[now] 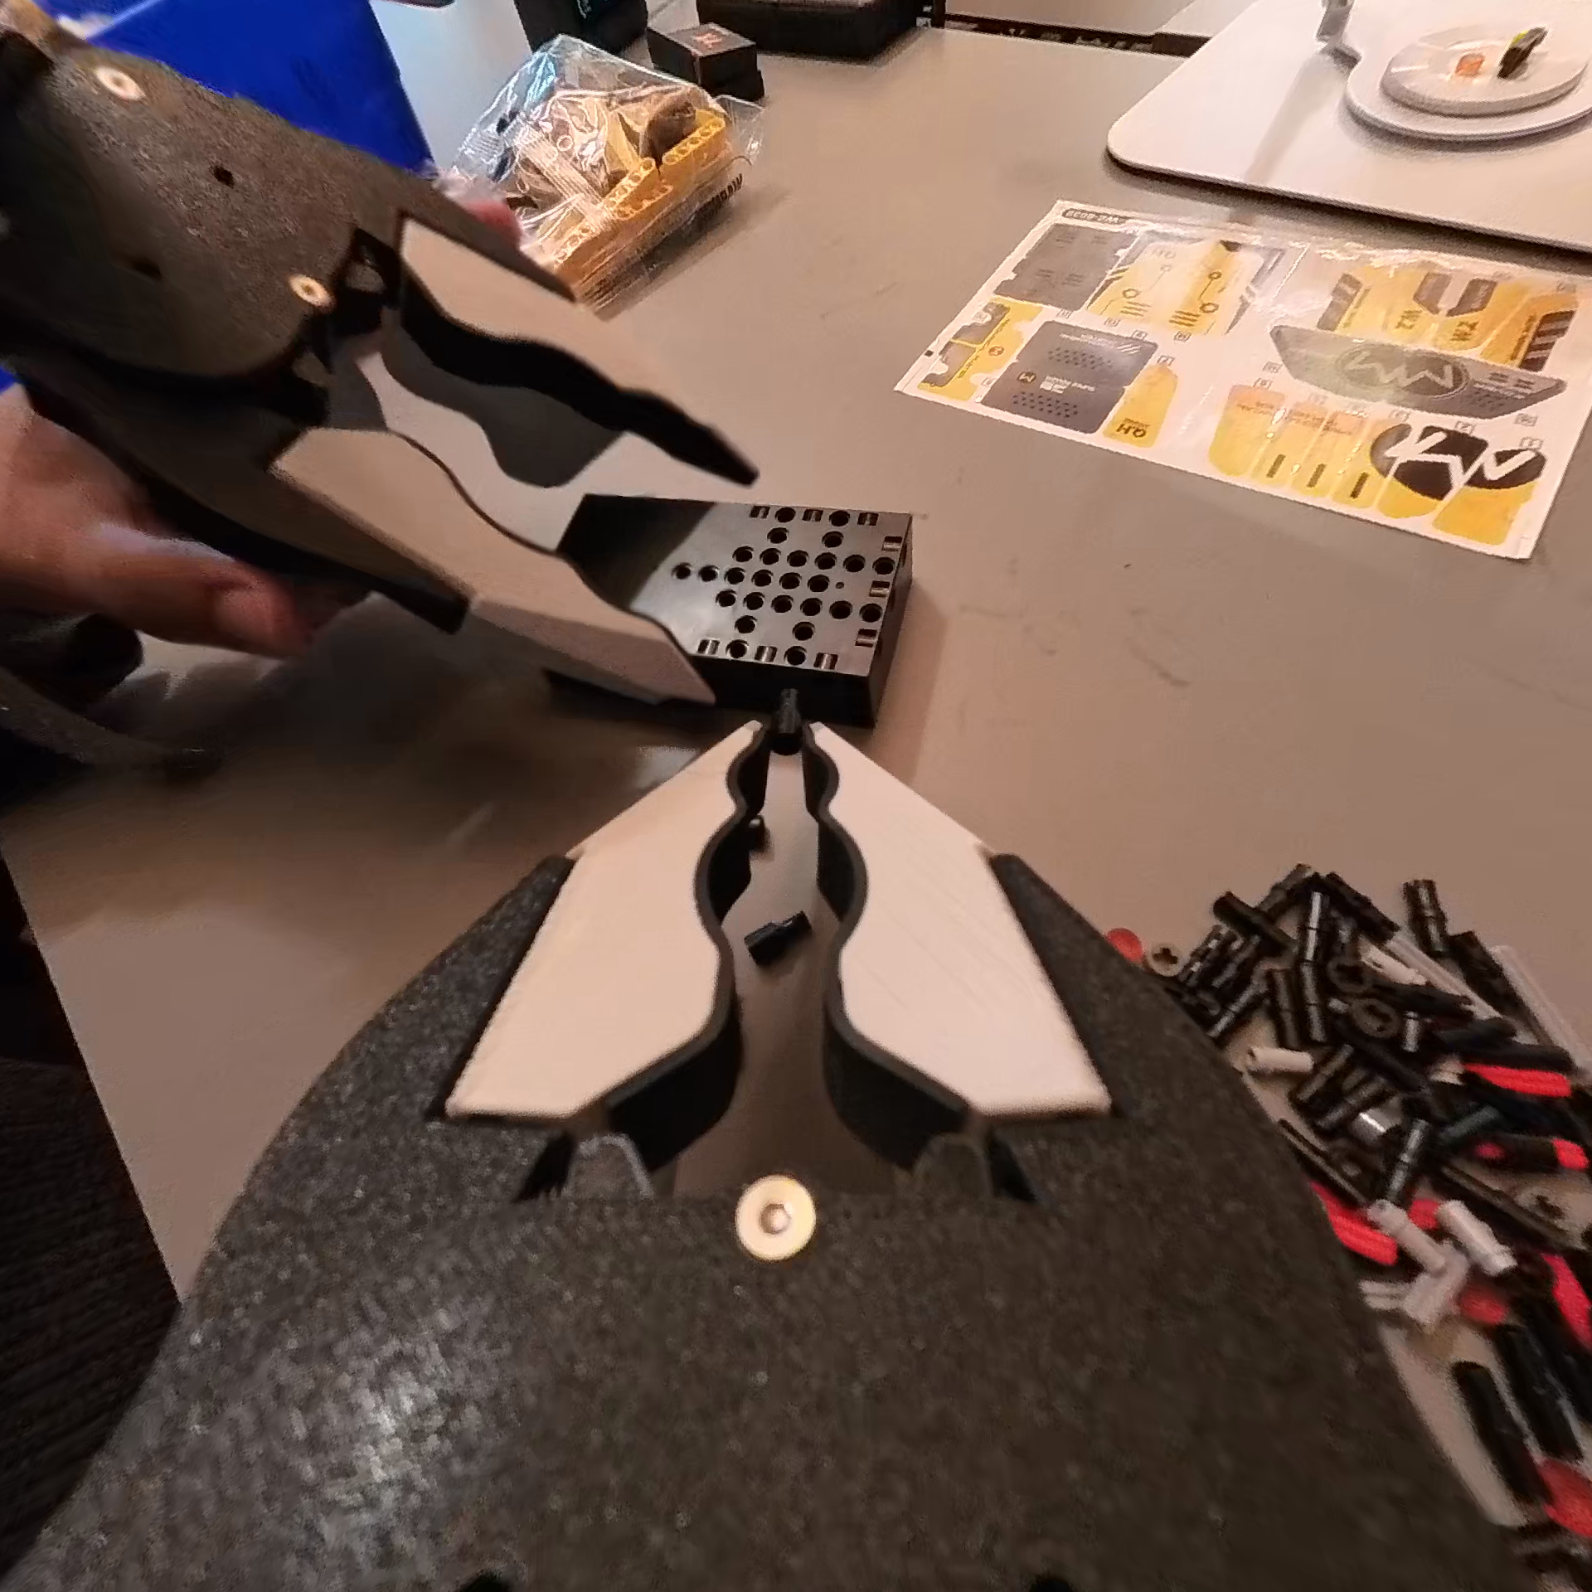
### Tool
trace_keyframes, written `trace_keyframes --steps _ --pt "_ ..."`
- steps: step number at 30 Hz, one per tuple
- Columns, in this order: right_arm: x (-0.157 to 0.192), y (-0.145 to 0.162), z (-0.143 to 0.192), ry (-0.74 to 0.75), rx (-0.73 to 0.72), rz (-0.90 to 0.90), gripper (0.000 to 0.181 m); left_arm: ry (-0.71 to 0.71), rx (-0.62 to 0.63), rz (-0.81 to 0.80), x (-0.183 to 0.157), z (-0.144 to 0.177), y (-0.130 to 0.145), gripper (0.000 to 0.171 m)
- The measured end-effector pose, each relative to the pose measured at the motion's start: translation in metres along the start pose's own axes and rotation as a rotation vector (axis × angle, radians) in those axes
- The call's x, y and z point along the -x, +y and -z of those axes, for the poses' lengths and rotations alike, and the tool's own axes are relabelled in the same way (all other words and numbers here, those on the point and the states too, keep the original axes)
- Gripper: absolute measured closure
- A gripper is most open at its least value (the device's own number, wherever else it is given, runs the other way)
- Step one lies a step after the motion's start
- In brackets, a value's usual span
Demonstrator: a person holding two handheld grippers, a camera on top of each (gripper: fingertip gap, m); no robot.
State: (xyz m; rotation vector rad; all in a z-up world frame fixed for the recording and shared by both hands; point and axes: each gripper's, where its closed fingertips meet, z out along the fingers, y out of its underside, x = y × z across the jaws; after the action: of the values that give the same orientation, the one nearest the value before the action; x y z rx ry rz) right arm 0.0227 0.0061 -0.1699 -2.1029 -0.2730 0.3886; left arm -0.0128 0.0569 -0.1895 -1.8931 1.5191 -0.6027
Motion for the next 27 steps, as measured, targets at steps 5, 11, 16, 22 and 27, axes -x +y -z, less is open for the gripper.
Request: trace_keyframes --steps 5,11,16,22,27 --pt "0.001 -0.001 0.001 -0.004 -0.009 0.002 0.174 0.044 0.028 0.0 -0.005 -0.006 0.007 0.091" --pt "0.001 -0.003 0.003 -0.002 -0.027 0.002 0.174 0.061 0.033 -0.007 -0.005 -0.003 0.01 0.105" --pt "-0.003 -0.005 0.007 0.026 -0.045 0.036 0.174 0.242 -0.064 0.231 -0.012 0.009 -0.002 0.106" --pt "-0.008 -0.001 0.007 0.083 -0.014 0.131 0.174 0.333 -0.068 0.365 -0.012 0.011 0.0 0.105" --pt "-0.004 -0.011 0.007 0.11 -0.018 0.216 0.174 0.418 -0.101 0.458 -0.012 0.016 -0.003 0.105"
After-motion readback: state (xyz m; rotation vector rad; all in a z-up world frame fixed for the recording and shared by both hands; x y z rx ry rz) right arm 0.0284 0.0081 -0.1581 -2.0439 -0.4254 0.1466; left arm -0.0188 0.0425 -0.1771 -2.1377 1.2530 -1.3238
